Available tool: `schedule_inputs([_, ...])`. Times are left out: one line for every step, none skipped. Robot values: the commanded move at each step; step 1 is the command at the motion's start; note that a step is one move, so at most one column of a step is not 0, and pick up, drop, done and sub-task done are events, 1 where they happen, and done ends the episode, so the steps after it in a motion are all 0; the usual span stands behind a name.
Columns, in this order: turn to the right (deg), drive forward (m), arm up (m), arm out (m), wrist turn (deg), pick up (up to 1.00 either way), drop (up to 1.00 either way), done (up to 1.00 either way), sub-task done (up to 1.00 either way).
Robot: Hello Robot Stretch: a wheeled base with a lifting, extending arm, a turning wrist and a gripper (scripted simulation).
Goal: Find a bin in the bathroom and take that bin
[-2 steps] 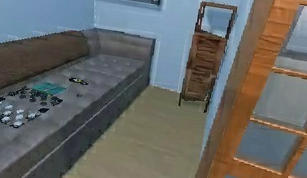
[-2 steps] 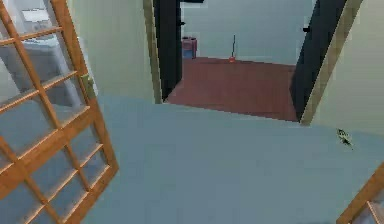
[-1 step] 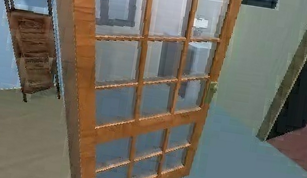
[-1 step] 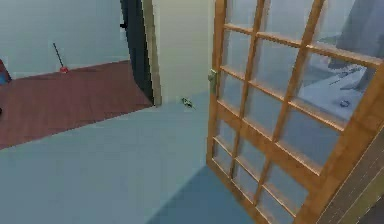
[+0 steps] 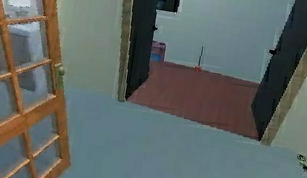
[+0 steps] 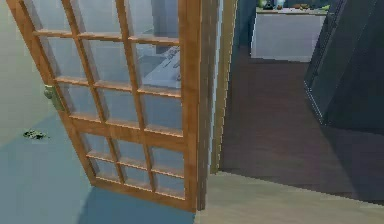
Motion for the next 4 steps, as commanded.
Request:
schedule_inputs([3.0, 0.00, 0.00, 0.00, 0.0, 0.00, 0.00, 0.00, 0.00])
schedule_inputs([0.0, 1.00, 0.00, 0.00, 0.0, 0.00, 0.00, 0.00, 0.00])
schedule_inputs([0.0, 1.00, 0.00, 0.00, 0.0, 0.00, 0.00, 0.00, 0.00])
schedule_inputs([3.0, 0.00, 0.00, 0.00, 0.0, 0.00, 0.00, 0.00, 0.00])
